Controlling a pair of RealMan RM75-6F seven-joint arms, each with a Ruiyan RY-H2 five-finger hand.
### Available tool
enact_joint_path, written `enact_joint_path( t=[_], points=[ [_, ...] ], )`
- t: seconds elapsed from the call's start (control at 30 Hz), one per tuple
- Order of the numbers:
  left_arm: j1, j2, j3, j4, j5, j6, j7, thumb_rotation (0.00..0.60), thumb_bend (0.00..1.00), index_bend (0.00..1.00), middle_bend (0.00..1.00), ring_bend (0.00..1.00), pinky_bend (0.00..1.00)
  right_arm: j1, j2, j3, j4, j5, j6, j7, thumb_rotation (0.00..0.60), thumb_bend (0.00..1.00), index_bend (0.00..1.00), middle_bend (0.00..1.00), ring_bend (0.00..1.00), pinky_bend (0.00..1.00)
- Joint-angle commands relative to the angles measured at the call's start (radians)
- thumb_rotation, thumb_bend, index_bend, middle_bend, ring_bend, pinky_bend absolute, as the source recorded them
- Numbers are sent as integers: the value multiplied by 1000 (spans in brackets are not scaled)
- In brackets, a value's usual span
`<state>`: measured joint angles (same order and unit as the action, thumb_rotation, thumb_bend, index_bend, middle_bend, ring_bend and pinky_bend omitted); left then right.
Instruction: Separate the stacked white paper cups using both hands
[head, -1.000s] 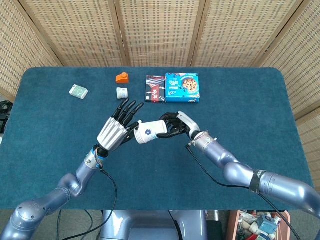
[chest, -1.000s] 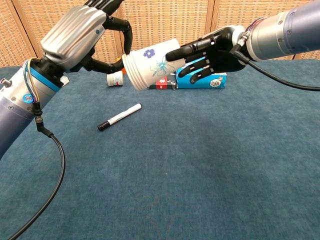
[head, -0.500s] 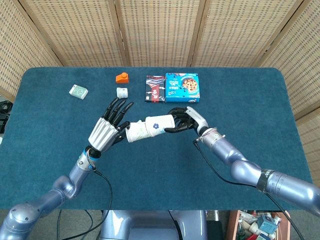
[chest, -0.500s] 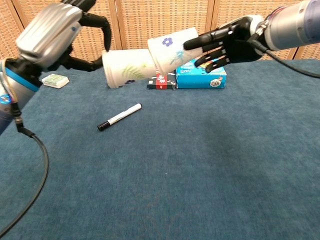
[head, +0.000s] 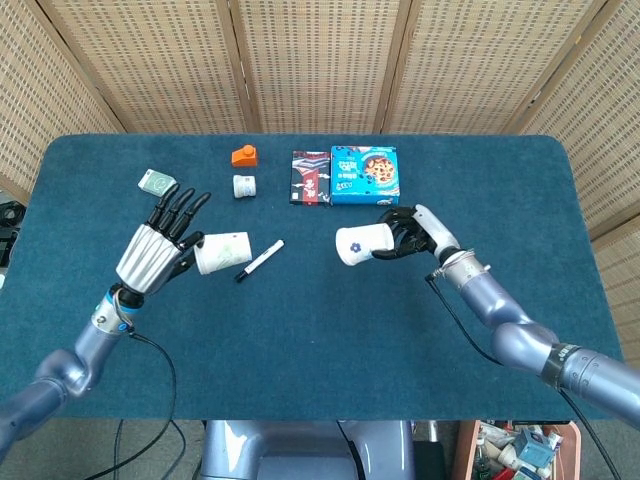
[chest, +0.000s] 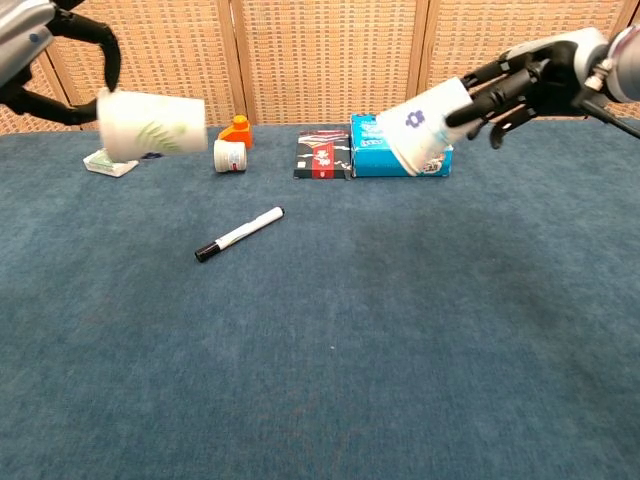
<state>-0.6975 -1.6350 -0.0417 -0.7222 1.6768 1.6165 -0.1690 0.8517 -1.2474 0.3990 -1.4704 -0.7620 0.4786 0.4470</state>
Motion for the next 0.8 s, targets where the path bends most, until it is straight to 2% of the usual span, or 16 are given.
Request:
enact_joint_path(
  t=[0.03, 0.1, 0.2, 0.33, 0.4, 0.43, 0.47, 0.5, 0.53, 0.57, 0.6, 0.67, 0.8],
  points=[
    [6, 227, 85, -202, 28, -164, 51, 600, 605, 720, 52, 0, 0, -31, -18, -98, 6, -145, 150, -165, 600, 458, 551, 646, 535, 647],
    [-2, 309, 125, -284, 33, -263, 90, 600, 606, 720, 28, 0, 0, -39, -30, -128, 11, -194, 202, -223, 600, 458, 551, 646, 534, 647],
    [-12, 395, 161, -402, 29, -381, 212, 600, 608, 720, 5, 0, 0, -52, -64, -168, 36, -260, 285, -315, 600, 459, 550, 646, 535, 647],
    [-20, 453, 168, -515, -6, -489, 338, 600, 613, 720, 0, 0, 0, -68, -99, -198, 57, -302, 346, -382, 600, 462, 551, 638, 534, 647],
    [-21, 461, 162, -540, -28, -524, 376, 600, 614, 711, 0, 0, 0, -74, -102, -206, 57, -312, 353, -393, 600, 424, 524, 580, 507, 597],
    [-20, 461, 158, -545, -37, -535, 391, 600, 611, 671, 0, 0, 0, -76, -100, -210, 54, -317, 352, -395, 600, 316, 426, 485, 438, 511],
    [-18, 460, 153, -549, -47, -544, 403, 600, 555, 538, 0, 0, 0, -79, -95, -216, 49, -327, 348, -395, 600, 225, 331, 390, 367, 435],
    [-15, 457, 147, -552, -60, -550, 413, 600, 446, 328, 0, 0, 0, -81, -88, -221, 42, -334, 343, -395, 600, 91, 171, 227, 235, 317],
    [-9, 456, 139, -557, -78, -557, 423, 600, 354, 194, 0, 0, 0, -85, -76, -225, 28, -341, 339, -398, 600, 32, 85, 132, 152, 249],
    [-6, 457, 132, -565, -90, -560, 425, 600, 215, 52, 0, 0, 0, -89, -66, -226, 15, -345, 342, -399, 600, 1, 17, 37, 60, 171],
    [-3, 460, 126, -573, -100, -562, 424, 600, 133, 0, 0, 0, 0, -94, -56, -226, 0, -350, 348, -400, 600, 0, 0, 2, 13, 118],
    [2, 473, 115, -593, -112, -561, 418, 600, 82, 0, 0, 0, 0, -109, -32, -223, -34, -369, 381, -405, 600, 0, 0, 0, 0, 71],
    [19, 503, 98, -616, -96, -508, 383, 600, 75, 0, 0, 0, 0, -152, 18, -230, -100, -433, 461, -408, 600, 0, 0, 0, 0, 62]
  ],
)
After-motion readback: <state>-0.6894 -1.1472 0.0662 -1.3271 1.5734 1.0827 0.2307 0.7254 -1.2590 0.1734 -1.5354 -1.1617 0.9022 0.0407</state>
